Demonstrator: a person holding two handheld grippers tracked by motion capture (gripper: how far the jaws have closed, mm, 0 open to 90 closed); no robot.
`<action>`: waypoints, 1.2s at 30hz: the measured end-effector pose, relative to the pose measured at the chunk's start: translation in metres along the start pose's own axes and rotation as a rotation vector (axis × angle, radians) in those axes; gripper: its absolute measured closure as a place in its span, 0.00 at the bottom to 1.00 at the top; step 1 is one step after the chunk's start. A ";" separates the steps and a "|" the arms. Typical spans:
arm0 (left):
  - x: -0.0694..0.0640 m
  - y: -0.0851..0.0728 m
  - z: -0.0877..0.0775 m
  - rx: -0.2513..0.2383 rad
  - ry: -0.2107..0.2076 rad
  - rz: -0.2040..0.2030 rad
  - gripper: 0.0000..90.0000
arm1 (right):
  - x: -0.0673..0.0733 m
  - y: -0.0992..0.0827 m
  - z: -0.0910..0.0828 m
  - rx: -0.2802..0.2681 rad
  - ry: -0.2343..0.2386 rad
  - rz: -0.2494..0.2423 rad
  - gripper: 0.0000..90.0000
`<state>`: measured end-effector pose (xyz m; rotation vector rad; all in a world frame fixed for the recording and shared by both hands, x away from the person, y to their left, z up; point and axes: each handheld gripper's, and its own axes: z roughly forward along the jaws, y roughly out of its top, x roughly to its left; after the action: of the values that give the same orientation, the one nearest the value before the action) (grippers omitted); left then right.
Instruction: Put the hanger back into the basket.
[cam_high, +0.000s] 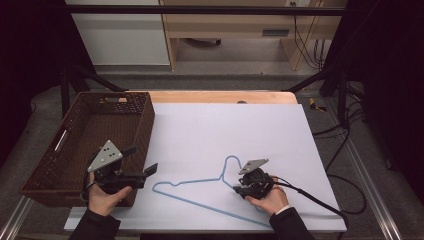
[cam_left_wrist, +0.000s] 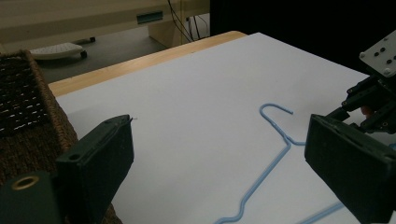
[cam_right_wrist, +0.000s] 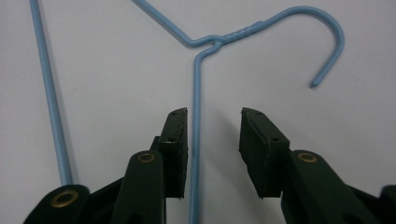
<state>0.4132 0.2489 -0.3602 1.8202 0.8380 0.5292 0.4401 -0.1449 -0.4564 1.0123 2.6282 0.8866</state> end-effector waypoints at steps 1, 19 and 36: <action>0.000 0.000 0.000 0.001 0.000 0.001 0.09 | 0.000 0.000 0.001 -0.002 0.005 -0.010 0.72; -0.005 -0.001 0.005 0.015 -0.006 0.011 0.09 | 0.010 0.003 0.011 0.061 -0.014 -0.015 0.91; -0.016 -0.001 0.015 0.046 -0.029 0.040 0.09 | 0.007 0.005 0.010 0.062 0.007 -0.007 0.97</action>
<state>0.4122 0.2282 -0.3667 1.8858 0.8008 0.5117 0.4411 -0.1328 -0.4615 1.0151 2.6789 0.8139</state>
